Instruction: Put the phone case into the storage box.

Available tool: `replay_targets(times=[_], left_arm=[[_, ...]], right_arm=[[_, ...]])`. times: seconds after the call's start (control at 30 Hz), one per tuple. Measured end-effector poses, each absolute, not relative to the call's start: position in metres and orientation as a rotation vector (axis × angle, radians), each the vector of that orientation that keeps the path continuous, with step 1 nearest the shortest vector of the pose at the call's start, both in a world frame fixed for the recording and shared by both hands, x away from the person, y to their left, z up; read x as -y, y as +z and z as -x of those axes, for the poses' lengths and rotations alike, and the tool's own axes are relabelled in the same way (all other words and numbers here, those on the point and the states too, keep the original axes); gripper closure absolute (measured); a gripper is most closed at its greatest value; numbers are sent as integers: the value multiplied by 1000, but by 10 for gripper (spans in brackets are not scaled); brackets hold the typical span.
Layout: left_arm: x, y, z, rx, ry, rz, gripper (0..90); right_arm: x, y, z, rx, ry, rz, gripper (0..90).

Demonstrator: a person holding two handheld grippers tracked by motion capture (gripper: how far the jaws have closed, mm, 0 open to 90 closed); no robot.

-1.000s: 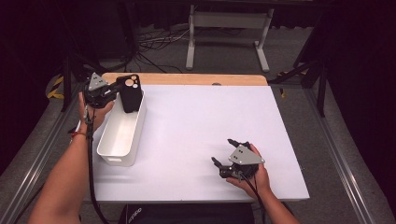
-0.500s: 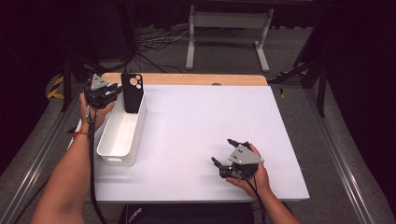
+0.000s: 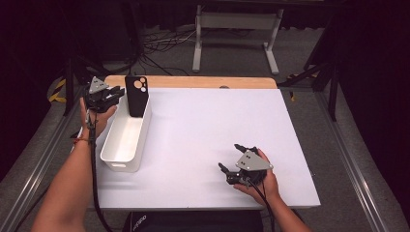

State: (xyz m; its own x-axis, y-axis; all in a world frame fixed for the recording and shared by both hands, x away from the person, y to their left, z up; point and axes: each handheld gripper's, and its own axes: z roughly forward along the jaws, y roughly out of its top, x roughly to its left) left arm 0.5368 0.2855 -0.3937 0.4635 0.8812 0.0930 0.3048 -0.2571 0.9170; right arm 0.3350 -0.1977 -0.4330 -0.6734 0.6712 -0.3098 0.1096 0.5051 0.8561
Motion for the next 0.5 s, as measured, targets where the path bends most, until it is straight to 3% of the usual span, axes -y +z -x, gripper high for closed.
replay_targets(times=[0.5], left_arm=[[-275,-375,-511,-932,829,-1791,677]], right_arm=[[203,-428,-333,-2086,1158,-612,197]])
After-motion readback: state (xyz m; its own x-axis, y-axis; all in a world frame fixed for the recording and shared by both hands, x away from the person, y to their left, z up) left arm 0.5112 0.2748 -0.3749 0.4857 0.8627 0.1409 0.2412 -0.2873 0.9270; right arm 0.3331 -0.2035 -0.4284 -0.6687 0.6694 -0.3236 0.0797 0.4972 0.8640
